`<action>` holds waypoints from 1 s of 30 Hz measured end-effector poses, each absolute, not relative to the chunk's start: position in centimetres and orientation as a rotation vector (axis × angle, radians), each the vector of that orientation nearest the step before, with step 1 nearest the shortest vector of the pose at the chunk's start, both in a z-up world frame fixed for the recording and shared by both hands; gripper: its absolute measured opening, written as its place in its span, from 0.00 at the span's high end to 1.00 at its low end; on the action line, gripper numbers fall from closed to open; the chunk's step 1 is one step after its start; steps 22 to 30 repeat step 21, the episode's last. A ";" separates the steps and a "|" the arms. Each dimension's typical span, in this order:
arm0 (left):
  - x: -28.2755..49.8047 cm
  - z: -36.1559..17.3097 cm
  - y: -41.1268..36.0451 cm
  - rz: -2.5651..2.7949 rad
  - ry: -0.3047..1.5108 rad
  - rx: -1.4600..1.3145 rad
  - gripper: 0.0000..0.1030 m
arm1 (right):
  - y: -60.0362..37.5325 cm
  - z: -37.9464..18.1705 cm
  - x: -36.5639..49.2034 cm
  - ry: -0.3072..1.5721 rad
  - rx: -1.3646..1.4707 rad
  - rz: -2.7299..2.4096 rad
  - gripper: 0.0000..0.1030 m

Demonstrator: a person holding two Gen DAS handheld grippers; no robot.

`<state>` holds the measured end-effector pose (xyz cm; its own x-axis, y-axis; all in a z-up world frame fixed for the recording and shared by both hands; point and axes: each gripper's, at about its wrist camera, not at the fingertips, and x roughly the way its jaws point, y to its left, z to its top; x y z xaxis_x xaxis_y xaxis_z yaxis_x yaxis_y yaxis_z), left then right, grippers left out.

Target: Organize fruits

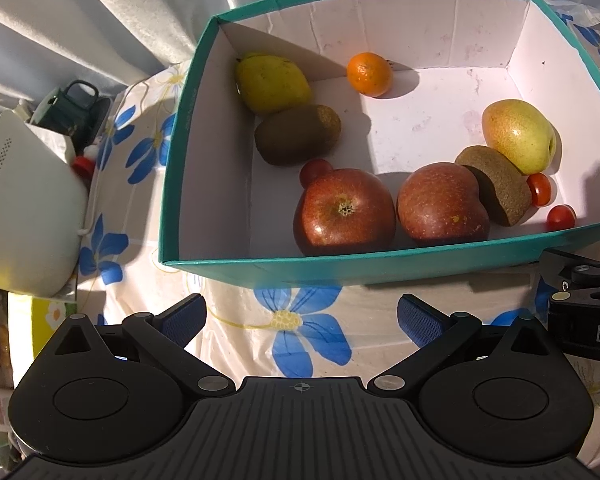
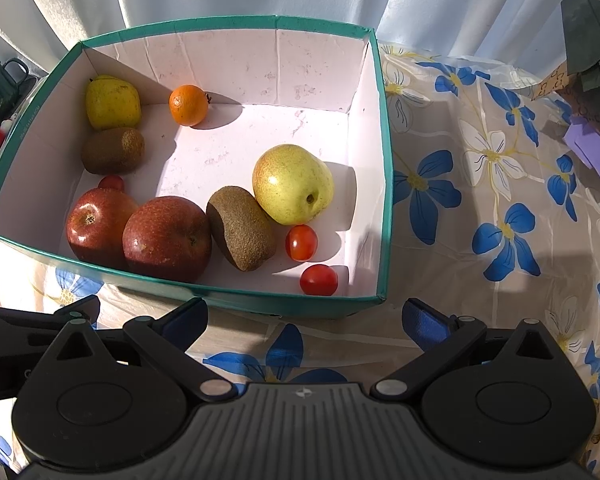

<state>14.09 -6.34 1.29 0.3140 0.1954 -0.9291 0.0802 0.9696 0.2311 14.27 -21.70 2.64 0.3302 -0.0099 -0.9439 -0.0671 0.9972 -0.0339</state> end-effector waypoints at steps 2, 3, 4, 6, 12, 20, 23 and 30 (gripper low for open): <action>14.1 1.3 -6.5 0.079 1.250 0.260 0.00 | -21.7 2.6 14.3 1.234 -0.072 0.038 0.00; 14.1 1.3 -6.5 0.079 1.248 0.263 0.00 | -21.7 2.6 14.3 1.234 -0.073 0.038 0.00; 14.1 1.3 -6.5 0.080 1.247 0.266 0.00 | -21.7 2.6 14.3 1.235 -0.073 0.038 0.00; 14.1 1.3 -6.6 0.081 1.242 0.272 0.00 | -21.7 2.6 14.3 1.235 -0.072 0.038 0.00; 13.9 1.6 -6.9 0.096 1.206 0.295 0.00 | -21.7 2.5 14.4 1.237 -0.071 0.038 0.00; 13.9 1.7 -7.1 0.106 1.186 0.307 0.00 | -21.7 2.4 14.5 1.242 -0.070 0.039 0.00; 14.0 1.7 -7.1 0.105 1.188 0.308 0.00 | -21.6 2.4 14.5 1.242 -0.071 0.040 0.00; 14.0 1.7 -7.1 0.105 1.188 0.308 0.00 | -21.6 2.4 14.5 1.242 -0.071 0.040 0.00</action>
